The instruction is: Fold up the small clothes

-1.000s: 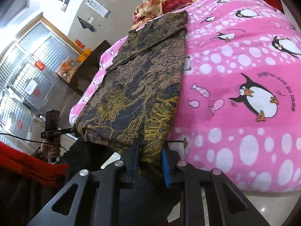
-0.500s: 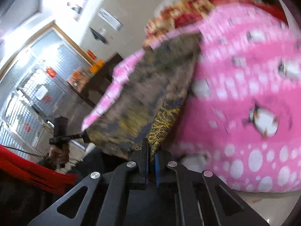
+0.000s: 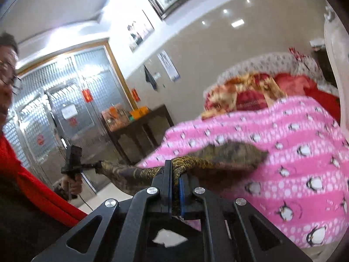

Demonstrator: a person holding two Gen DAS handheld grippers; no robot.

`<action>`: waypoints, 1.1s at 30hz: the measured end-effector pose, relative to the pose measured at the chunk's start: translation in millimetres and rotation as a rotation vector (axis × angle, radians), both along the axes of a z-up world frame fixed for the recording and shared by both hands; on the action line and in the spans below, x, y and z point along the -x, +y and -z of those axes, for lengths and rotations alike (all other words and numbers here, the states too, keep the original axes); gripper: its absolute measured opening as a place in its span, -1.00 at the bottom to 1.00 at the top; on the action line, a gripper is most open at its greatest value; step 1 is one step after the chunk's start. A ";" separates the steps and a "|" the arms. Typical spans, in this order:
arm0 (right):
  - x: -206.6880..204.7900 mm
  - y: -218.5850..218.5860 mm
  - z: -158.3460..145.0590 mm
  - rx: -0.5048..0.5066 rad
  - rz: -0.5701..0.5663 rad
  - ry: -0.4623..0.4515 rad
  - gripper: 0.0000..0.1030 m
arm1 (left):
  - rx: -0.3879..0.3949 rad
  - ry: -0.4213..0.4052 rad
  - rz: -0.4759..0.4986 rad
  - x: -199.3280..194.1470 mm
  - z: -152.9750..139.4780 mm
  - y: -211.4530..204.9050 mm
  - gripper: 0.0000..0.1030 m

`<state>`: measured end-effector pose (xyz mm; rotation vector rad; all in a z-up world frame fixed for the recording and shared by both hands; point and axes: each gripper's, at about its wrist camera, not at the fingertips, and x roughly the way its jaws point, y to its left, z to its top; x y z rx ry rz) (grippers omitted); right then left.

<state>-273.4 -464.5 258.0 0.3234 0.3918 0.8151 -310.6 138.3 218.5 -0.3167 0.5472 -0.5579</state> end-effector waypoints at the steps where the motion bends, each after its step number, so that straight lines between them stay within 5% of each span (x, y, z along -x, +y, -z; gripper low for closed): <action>1: -0.9 -2.6 -3.2 0.000 0.005 -0.005 -0.89 | 0.018 -0.010 0.004 -3.6 -2.4 1.4 -0.95; 6: -56.4 -4.3 30.4 -0.007 0.073 0.107 -0.89 | 0.046 0.083 -0.054 -74.8 31.7 -0.9 -0.95; 15: -256.1 27.6 127.6 0.083 0.275 0.385 -0.89 | 0.037 0.311 -0.210 -259.6 103.7 10.3 -0.95; 18: -299.2 38.4 154.8 0.135 0.310 0.462 -0.88 | -0.041 0.386 -0.224 -316.8 133.4 7.4 -0.95; 28: -358.8 41.8 185.1 0.217 0.369 0.571 -0.88 | -0.135 0.462 -0.223 -381.7 179.7 -4.3 -0.94; 33: -368.2 40.6 213.9 0.211 0.341 0.673 -0.85 | -0.210 0.500 -0.216 -387.8 200.9 -6.2 -0.72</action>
